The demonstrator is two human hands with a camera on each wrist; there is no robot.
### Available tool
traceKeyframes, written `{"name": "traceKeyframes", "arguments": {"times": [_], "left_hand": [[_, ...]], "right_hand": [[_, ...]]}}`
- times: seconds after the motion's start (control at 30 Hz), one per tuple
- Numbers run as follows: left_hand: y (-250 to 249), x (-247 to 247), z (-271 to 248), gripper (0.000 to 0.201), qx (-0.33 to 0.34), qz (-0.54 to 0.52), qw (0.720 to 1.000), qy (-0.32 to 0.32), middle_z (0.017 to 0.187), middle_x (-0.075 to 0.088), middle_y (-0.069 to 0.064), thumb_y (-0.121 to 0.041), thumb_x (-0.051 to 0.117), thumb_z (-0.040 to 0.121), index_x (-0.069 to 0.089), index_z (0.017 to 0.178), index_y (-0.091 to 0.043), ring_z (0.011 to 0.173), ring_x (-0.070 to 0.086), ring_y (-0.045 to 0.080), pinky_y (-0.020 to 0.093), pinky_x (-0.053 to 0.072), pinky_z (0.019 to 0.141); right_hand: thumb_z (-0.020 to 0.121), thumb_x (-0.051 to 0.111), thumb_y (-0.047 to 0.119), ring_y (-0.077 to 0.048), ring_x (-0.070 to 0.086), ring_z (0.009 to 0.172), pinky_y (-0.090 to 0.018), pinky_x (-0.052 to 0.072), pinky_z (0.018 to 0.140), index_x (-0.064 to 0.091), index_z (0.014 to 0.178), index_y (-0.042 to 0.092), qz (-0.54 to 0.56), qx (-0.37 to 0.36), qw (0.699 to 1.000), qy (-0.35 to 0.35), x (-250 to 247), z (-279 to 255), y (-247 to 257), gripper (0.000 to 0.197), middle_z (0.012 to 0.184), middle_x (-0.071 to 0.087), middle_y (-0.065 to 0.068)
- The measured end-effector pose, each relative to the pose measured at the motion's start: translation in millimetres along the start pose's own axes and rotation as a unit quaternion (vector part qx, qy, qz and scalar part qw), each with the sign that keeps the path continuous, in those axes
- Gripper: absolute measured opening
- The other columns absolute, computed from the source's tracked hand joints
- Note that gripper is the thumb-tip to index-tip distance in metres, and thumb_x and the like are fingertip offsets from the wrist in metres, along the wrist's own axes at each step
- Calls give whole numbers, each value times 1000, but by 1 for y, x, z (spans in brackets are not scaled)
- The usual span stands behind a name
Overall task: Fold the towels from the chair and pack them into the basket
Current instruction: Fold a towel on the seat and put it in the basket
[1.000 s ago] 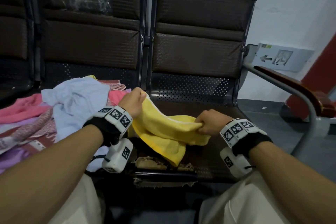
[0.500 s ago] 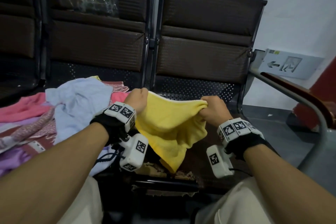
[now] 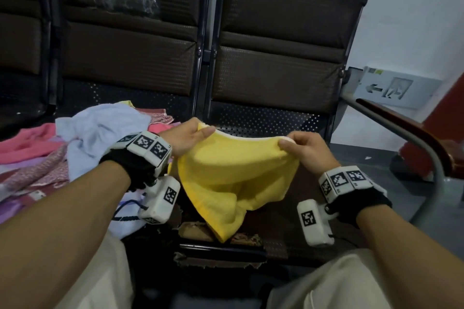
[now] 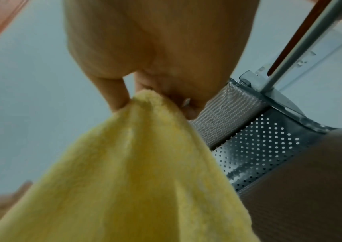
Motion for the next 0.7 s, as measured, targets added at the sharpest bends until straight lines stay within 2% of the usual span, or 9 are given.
{"name": "traceKeyframes", "arguments": {"times": [0.07, 0.1, 0.17, 0.23, 0.3, 0.4, 0.5, 0.6, 0.7], "left_hand": [[2, 2, -3, 33, 8, 51, 999, 5, 90, 55, 3, -49, 39, 95, 46, 98, -16, 87, 55, 19, 37, 46, 78], [0, 1, -4, 31, 19, 71, 997, 1, 90, 56, 6, -46, 41, 95, 47, 97, -15, 87, 56, 23, 39, 46, 78], [-9, -3, -8, 25, 46, 63, 997, -24, 78, 56, 1, -41, 49, 93, 51, 83, -18, 77, 55, 20, 34, 45, 69], [-15, -15, -11, 27, 62, 20, 995, -76, 64, 51, -5, -37, 58, 89, 50, 68, -21, 64, 49, 12, 26, 38, 56], [-15, -31, -15, 30, 62, -11, 987, -146, 59, 51, -5, -36, 63, 86, 54, 65, -18, 58, 46, 9, 23, 34, 52], [-8, -59, -25, 35, 39, -37, 965, -258, 65, 58, 3, -42, 64, 84, 62, 71, -9, 61, 51, 14, 27, 36, 55], [2, -73, -31, 34, 5, -78, 945, -318, 72, 63, 6, -43, 63, 85, 65, 77, -10, 69, 55, 19, 32, 41, 62], [16, -82, -36, 32, -43, -127, 926, -353, 78, 59, 7, -40, 54, 91, 59, 81, -10, 75, 52, 21, 31, 36, 62], [33, -91, -41, 31, -93, -152, 909, -376, 85, 54, 11, -38, 45, 97, 53, 86, -9, 82, 48, 22, 29, 32, 69]], "right_hand": [[87, 66, 23, -3, 52, 60, -21, 40, 60, 62, 63, 22, -42, -7, 998, -43, -11, -3, 0, 25, 58, 56, 12], [87, 67, 24, -3, 53, 60, -22, 41, 61, 64, 63, 22, -35, -16, 997, -66, -17, -4, 2, 24, 59, 57, 11], [84, 70, 23, -1, 55, 60, -20, 43, 60, 67, 63, 22, 5, -30, 994, -103, -26, -6, 10, 21, 58, 61, 12], [81, 73, 21, 1, 56, 59, -15, 44, 58, 69, 61, 23, 51, -52, 990, -124, -32, -9, 22, 21, 58, 63, 12], [80, 74, 19, 1, 56, 57, -12, 43, 55, 70, 59, 24, 78, -82, 986, -118, -31, -12, 35, 22, 58, 64, 12], [78, 76, 22, -1, 56, 55, -14, 43, 53, 71, 59, 21, 47, -98, 993, -45, -16, -15, 45, 20, 56, 64, 6], [76, 74, 43, -4, 47, 46, -20, 35, 46, 64, 51, 22, -106, -64, 989, 84, 16, -18, 32, 35, 47, 53, 2], [76, 68, 56, -4, 42, 41, -18, 29, 41, 58, 48, 19, -278, -15, 949, 150, 27, -20, 7, 47, 44, 45, 5], [81, 61, 60, -8, 43, 50, -22, 29, 47, 46, 54, 19, -389, 26, 901, 191, 23, -25, -15, 51, 53, 44, 3]]}}
Point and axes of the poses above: each hand's wrist, its own z-axis towards the middle knuckle, its own x-axis out of the palm, y = z × x, the point moved 10 cm from there along z, towards the middle knuckle
